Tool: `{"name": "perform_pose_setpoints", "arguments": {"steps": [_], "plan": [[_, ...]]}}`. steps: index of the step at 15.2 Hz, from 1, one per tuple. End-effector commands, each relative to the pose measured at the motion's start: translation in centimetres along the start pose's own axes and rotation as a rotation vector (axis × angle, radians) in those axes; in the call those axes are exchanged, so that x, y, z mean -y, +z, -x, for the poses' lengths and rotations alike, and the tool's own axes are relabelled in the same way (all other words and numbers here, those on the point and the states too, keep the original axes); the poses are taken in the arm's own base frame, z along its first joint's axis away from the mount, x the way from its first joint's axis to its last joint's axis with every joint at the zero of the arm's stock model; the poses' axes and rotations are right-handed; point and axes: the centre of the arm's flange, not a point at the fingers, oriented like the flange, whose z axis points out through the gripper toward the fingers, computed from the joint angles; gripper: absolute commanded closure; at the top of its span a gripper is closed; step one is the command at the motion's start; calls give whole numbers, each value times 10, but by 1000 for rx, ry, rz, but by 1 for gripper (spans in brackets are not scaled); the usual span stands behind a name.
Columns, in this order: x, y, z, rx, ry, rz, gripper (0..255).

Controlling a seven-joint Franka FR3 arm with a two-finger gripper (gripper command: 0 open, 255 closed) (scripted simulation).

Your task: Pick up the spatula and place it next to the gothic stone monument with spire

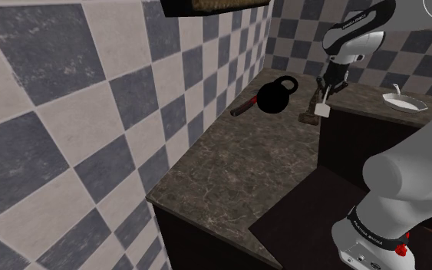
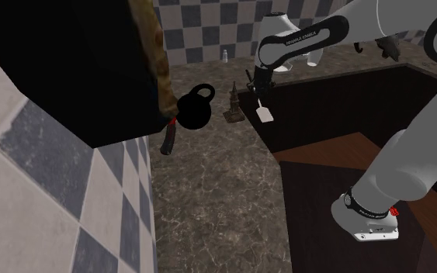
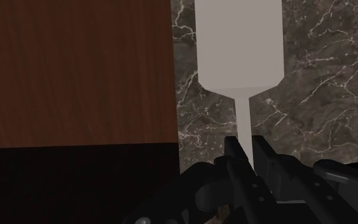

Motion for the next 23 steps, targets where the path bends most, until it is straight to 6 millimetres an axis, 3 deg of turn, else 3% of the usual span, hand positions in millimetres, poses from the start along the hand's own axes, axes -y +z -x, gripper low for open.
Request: {"name": "perform_pose_setpoints", "arguments": {"steps": [1,23], "plan": [[-1,11,1,0,0,0,255],[0,127,8,0,0,0,255]]}}
